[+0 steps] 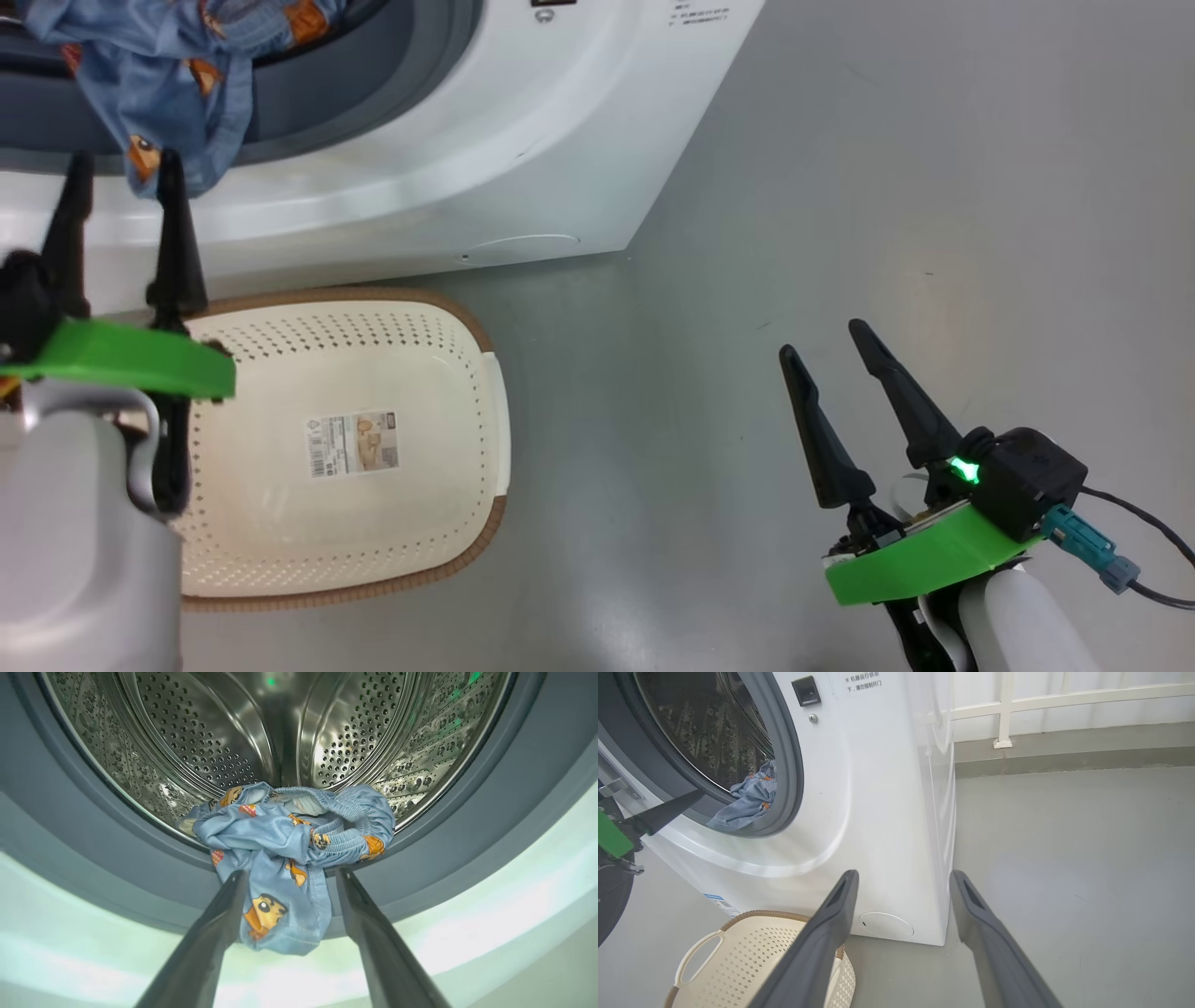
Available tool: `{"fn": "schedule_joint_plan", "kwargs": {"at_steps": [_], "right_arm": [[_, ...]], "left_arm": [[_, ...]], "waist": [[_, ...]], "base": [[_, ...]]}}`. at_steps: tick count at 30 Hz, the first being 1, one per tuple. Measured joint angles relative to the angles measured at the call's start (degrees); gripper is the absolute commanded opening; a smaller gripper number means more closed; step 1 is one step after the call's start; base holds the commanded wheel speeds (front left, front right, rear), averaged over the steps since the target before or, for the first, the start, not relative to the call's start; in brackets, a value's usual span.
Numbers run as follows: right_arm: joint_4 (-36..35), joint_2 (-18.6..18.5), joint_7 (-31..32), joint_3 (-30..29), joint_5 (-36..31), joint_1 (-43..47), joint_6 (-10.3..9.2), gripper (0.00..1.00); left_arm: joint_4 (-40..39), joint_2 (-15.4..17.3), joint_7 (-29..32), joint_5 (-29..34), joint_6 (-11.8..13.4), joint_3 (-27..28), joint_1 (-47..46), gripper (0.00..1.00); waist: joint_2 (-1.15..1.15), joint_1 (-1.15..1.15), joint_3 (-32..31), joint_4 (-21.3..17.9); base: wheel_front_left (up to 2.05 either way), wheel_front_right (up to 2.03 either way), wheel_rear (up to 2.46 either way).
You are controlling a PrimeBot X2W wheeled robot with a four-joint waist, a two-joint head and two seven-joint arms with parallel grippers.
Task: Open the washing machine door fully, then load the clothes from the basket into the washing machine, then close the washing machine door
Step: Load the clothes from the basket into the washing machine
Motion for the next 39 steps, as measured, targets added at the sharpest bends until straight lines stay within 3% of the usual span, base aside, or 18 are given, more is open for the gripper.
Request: {"fn": "schedule_joint_plan", "kwargs": {"at_steps": [20, 31, 39], "right_arm": [[-0.2, -1.02, 0.0, -1.63, -0.01, 1.38, 0.0, 1.0], [-0.3, -1.08, 0.0, -2.03, -0.02, 1.38, 0.0, 1.0], [-0.38, -1.03, 0.0, -2.11, -0.74, 1.35, 0.0, 1.0]], "left_arm": [[-18.12, -1.37, 0.0, -0.09, 0.0, 2.16, 24.41, 1.0], [-19.68, -1.55, 0.0, -0.2, 0.0, 2.94, 24.98, 1.0], [-15.91, -0.94, 0.0, -1.34, 0.0, 1.7, 20.94, 1.0]], "waist": [[0.0, 0.0, -0.83, 1.56], [0.0, 0.0, -0.71, 1.63], [0.0, 0.0, 0.0, 1.94]], "base": [[0.0, 0.0, 0.0], [0.0, 0.0, 0.0], [0.0, 0.0, 0.0]]}}
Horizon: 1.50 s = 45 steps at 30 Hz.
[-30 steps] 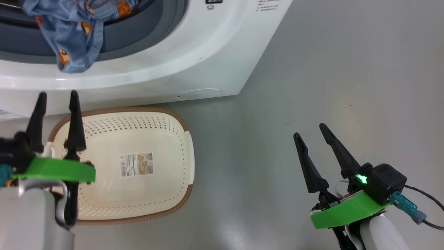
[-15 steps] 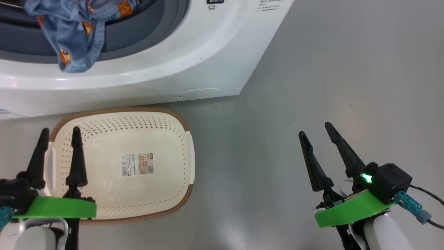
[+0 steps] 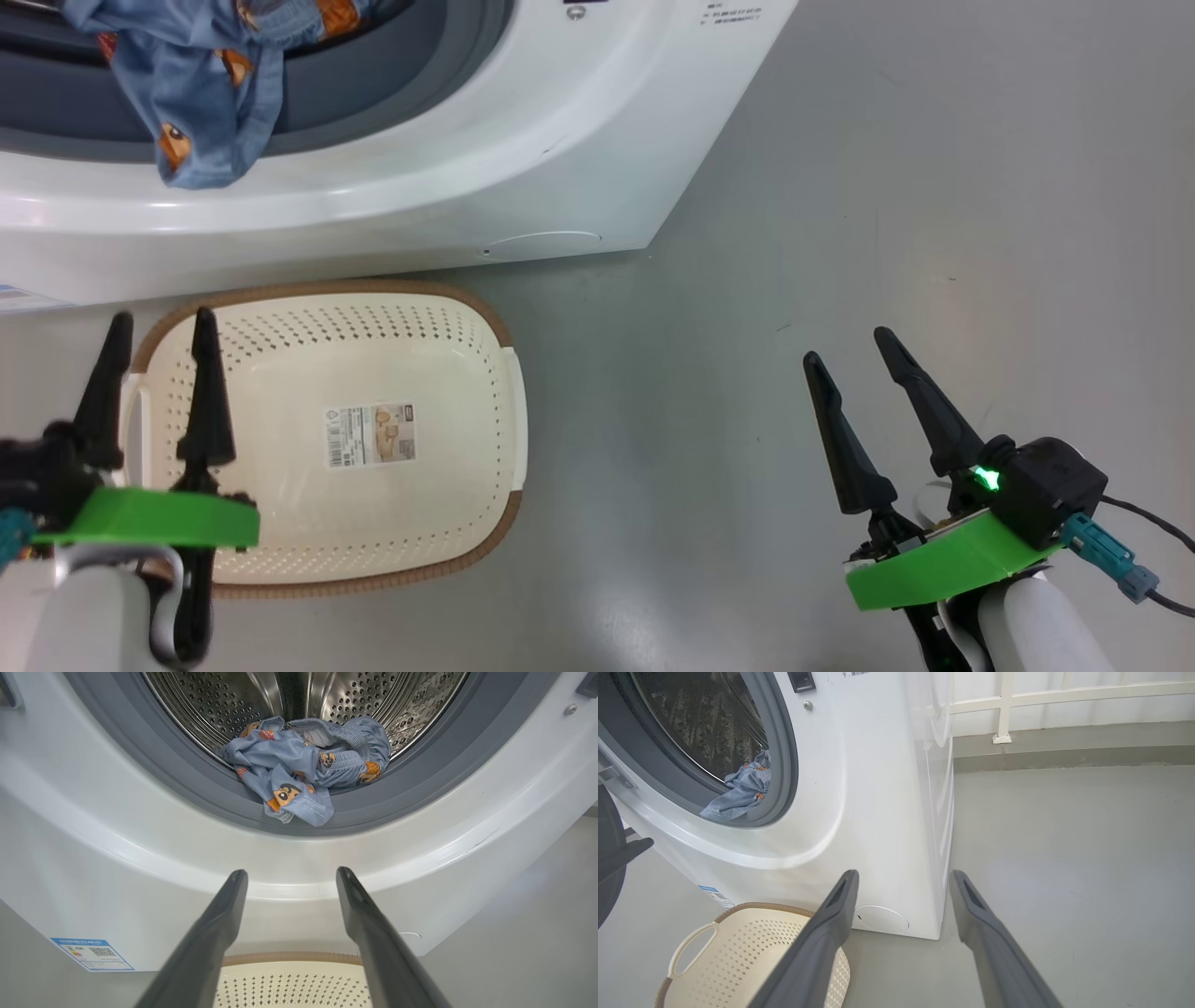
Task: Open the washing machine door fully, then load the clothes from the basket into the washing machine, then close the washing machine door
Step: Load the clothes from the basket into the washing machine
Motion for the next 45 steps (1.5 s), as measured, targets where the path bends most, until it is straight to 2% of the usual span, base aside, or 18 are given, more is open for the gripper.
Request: {"fn": "schedule_joint_plan", "kwargs": {"at_steps": [16, 25, 38, 39, 40, 43, 45], "right_arm": [[0.02, 0.16, 0.0, 1.43, -0.22, -0.68, 0.0, 1.0], [0.09, 0.21, 0.0, 1.85, -0.22, -0.7, 0.0, 1.0], [0.05, 0.46, 0.0, 2.86, -0.22, -0.73, 0.0, 1.0], [0.04, 0.52, 0.0, 2.9, -0.22, -0.73, 0.0, 1.0], [0.04, 0.55, 0.0, 2.93, -0.22, -0.73, 0.0, 1.0], [0.02, 0.67, 0.0, 2.97, -0.22, -0.74, 0.0, 1.0], [-0.01, 0.81, 0.0, 2.97, -0.22, -0.75, 0.0, 1.0]], "left_arm": [[13.85, 3.55, -0.01, 0.37, -0.01, -4.53, -16.91, 1.0], [20.2, 3.96, 0.0, 0.92, -0.01, -7.68, -21.17, 1.0], [26.16, 5.26, 0.0, 1.86, -0.01, -8.65, -25.44, 1.0], [26.47, 5.33, 0.0, 1.86, -0.01, -8.8, -25.7, 0.85], [26.85, 5.38, 0.0, 1.86, -0.01, -8.98, -25.91, 0.59], [27.57, 5.45, 0.0, 1.86, -0.01, -9.57, -26.43, 0.0], [27.57, 5.48, 0.0, 1.87, -0.01, -9.88, -26.98, 0.0]], "waist": [[0.0, 0.0, 1.25, -0.59], [0.0, 0.0, 1.48, -1.56], [0.0, 0.0, 1.94, -2.84], [0.0, 0.0, 1.97, -2.9], [0.0, 0.0, 2.0, -2.97], [0.0, 0.0, 2.08, -3.16], [0.0, 0.0, 2.08, -3.28]], "base": [[0.0, 0.0, 0.0], [0.0, 0.0, 0.0], [0.0, 0.0, 0.0], [0.0, 0.0, 0.0], [0.0, 0.0, 0.0], [0.0, 0.0, 0.0], [0.0, 0.0, 0.0]]}}
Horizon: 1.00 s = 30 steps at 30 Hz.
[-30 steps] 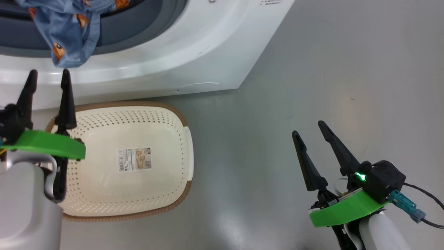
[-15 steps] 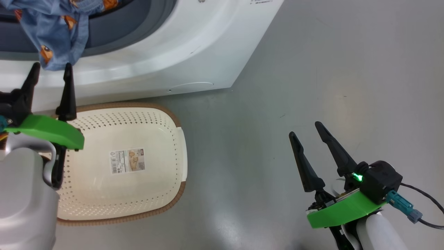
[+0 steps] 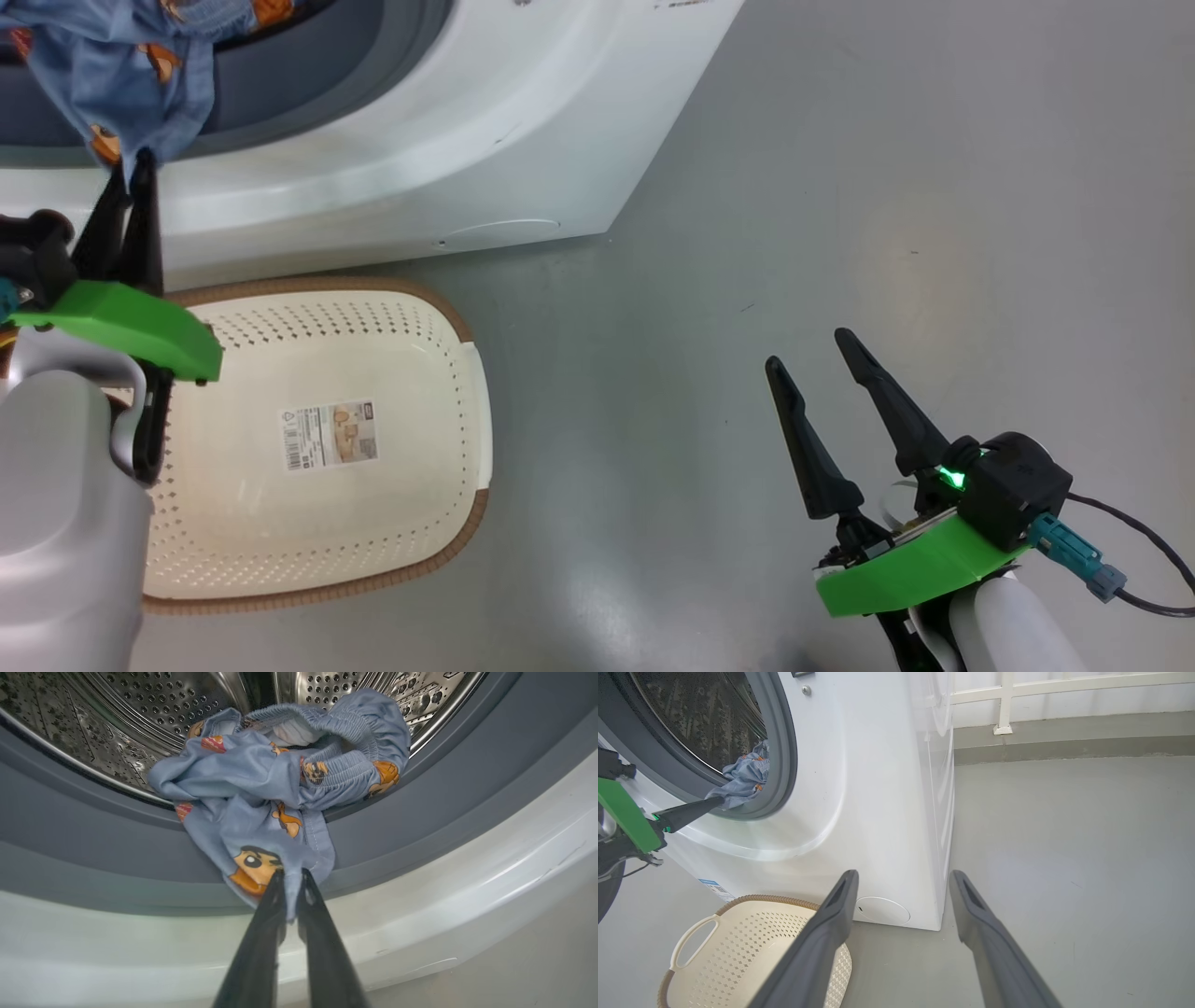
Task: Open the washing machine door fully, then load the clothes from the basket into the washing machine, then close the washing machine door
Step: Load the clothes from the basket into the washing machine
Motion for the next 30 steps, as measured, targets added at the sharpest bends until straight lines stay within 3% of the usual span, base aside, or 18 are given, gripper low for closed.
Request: {"fn": "schedule_joint_plan", "kwargs": {"at_steps": [14, 23, 30], "right_arm": [[-0.16, 0.71, 0.0, 0.76, 0.02, -1.18, 0.0, 1.0], [-0.11, 1.01, 0.0, 2.88, 0.2, -1.19, 0.0, 1.0], [-0.14, 1.29, 0.0, 4.26, 0.63, -1.21, 0.0, 1.0]], "left_arm": [[2.15, 2.49, 0.0, -1.32, 0.0, -2.94, -7.67, 0.0], [16.7, 5.19, 1.05, -5.39, 0.0, -9.2, -18.45, 0.0], [23.74, 7.6, 2.1, -6.38, 0.0, -12.0, -24.16, 0.0]], "waist": [[0.0, 0.0, 0.49, -1.83], [0.0, 0.0, 1.03, -5.42], [0.0, 0.0, 1.66, -8.1]], "base": [[0.0, 0.0, 0.0], [0.0, 0.0, 0.0], [0.0, 0.0, 0.0]]}}
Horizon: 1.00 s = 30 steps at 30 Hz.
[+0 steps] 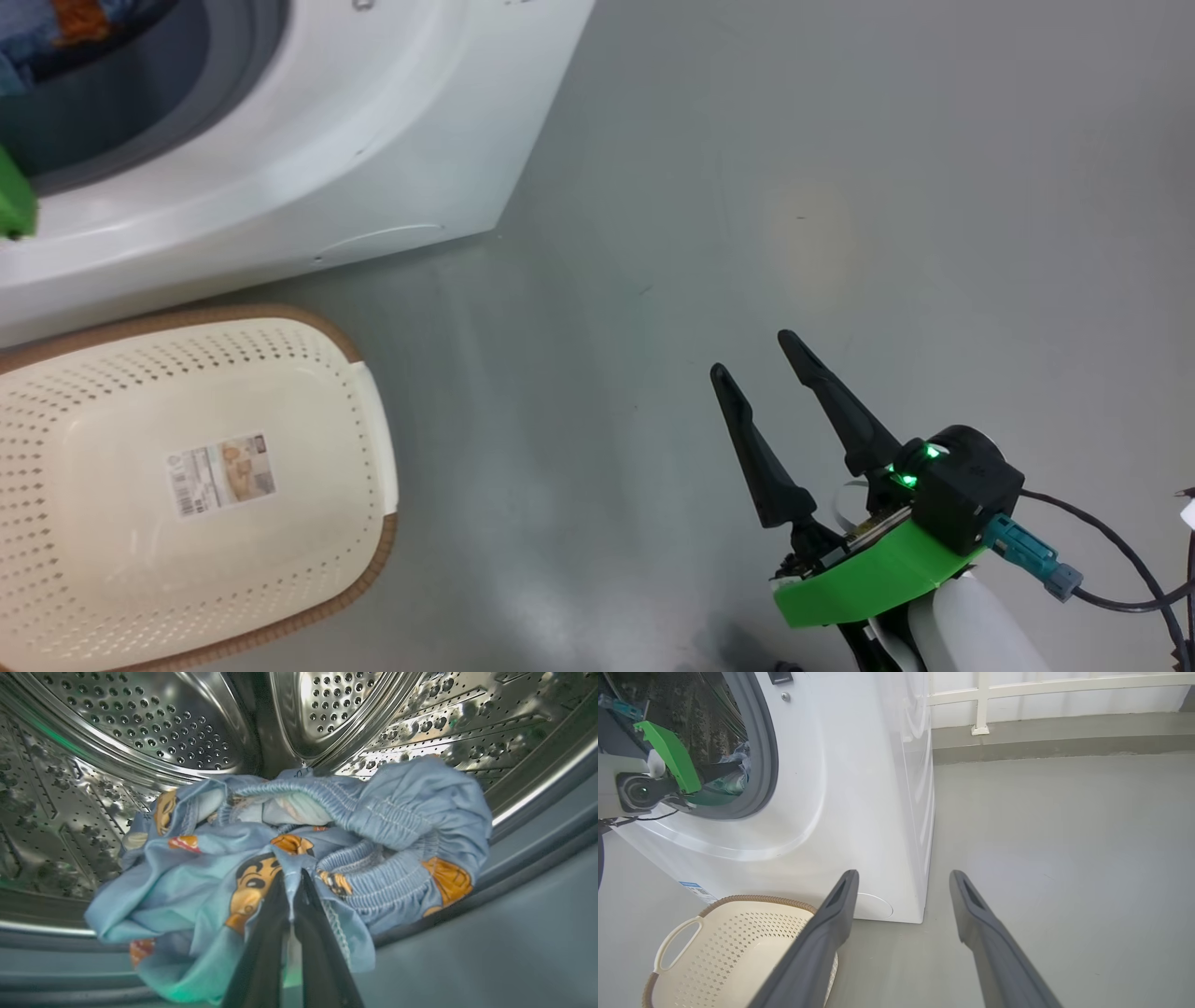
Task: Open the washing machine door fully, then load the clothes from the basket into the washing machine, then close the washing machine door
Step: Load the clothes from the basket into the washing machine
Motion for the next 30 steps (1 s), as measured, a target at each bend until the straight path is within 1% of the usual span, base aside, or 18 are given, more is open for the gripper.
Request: {"fn": "schedule_joint_plan", "kwargs": {"at_steps": [5, 7, 9, 12, 14, 16, 18, 23, 24, 25, 26, 27, 30], "right_arm": [[-0.08, 0.05, 0.0, 0.6, 0.01, -0.02, 0.0, 1.0], [-0.11, 0.07, 0.0, 1.07, 0.02, -0.04, 0.0, 1.0], [-0.19, 0.1, 0.0, 1.52, 0.56, -0.05, 0.0, 1.0], [-0.37, 0.18, 0.0, 1.65, 1.01, -0.12, 0.0, 1.0], [-0.4, 0.22, 0.0, 1.8, 1.02, -0.21, 0.0, 1.0], [-0.37, 0.22, 0.0, 1.97, 1.07, -0.35, 0.0, 1.0], [-0.26, 0.22, 0.0, 2.22, 1.29, -0.83, 0.0, 1.0], [-0.24, 0.23, 0.0, 2.52, 1.46, -0.83, 0.0, 1.0], [-0.24, 0.23, 0.0, 2.49, 1.46, -0.83, 0.0, 1.0], [-0.24, 0.23, 0.0, 2.43, 1.46, -0.83, 0.0, 1.0], [-0.24, 0.23, 0.0, 2.33, 1.46, -0.82, 0.0, 1.0], [-0.24, 0.23, 0.0, 2.24, 1.46, -0.82, 0.0, 1.0], [-0.26, 0.23, 0.0, 2.09, 1.46, -0.82, 0.0, 1.0]], "left_arm": [[1.62, 2.37, -1.54, -0.13, 0.1, -0.11, -4.68, 0.0], [0.88, 3.19, -1.69, -0.11, 0.88, 0.58, -5.98, 0.0], [-2.44, 3.93, -1.7, 0.07, 2.27, 1.79, -6.39, 0.0], [-8.29, 4.75, -1.97, 0.56, 3.59, 4.09, -6.41, 0.0], [-9.44, 4.83, -2.11, 0.9, 3.61, 4.99, -6.11, 0.0], [-8.36, 4.67, -2.11, 0.93, 3.56, 5.05, -5.23, 0.0], [-4.38, 4.16, -2.1, 0.92, 2.94, 4.7, -4.32, 0.0], [1.65, 3.28, -2.08, 1.33, 1.92, 3.49, -3.91, 0.0], [2.55, 3.09, -2.04, 1.31, 1.89, 3.45, -4.24, 0.08], [3.56, 3.0, -1.68, 1.32, 1.44, 3.13, -4.81, 0.33], [4.17, 2.99, -1.53, 1.35, 1.42, 2.71, -5.28, 0.45], [4.69, 2.98, -1.53, 1.35, 1.4, 2.54, -5.78, 1.0], [5.76, 2.94, -1.55, 1.32, 0.92, 2.41, -7.26, 1.0]], "waist": [[0.0, 0.0, 0.61, -1.81], [0.0, 0.0, 0.84, -2.28], [0.0, 0.0, 1.11, -2.62], [0.0, 0.0, 1.61, -3.0], [0.0, 0.0, 1.77, -3.29], [0.0, 0.0, 1.72, -3.56], [0.0, 0.0, 1.48, -3.77], [0.0, 0.0, 1.12, -4.09], [0.0, 0.0, 1.11, -4.05], [0.0, 0.0, 1.09, -3.98], [0.0, 0.0, 1.07, -3.88], [0.0, 0.0, 1.06, -3.76], [0.0, 0.0, 1.04, -3.35]], "base": [[0.0, 0.0, 0.0], [0.0, 0.0, 0.0], [0.0, 0.0, 0.0], [0.0, 0.0, 0.0], [0.0, 0.0, 0.0], [0.0, 0.0, 0.0], [0.0, 0.0, 0.0], [0.0, 0.0, 0.0], [0.0, 0.0, 0.0], [0.0, 0.0, 0.0], [0.0, 0.0, 0.0], [0.0, 0.0, 0.0], [0.0, 0.0, 0.0]]}}
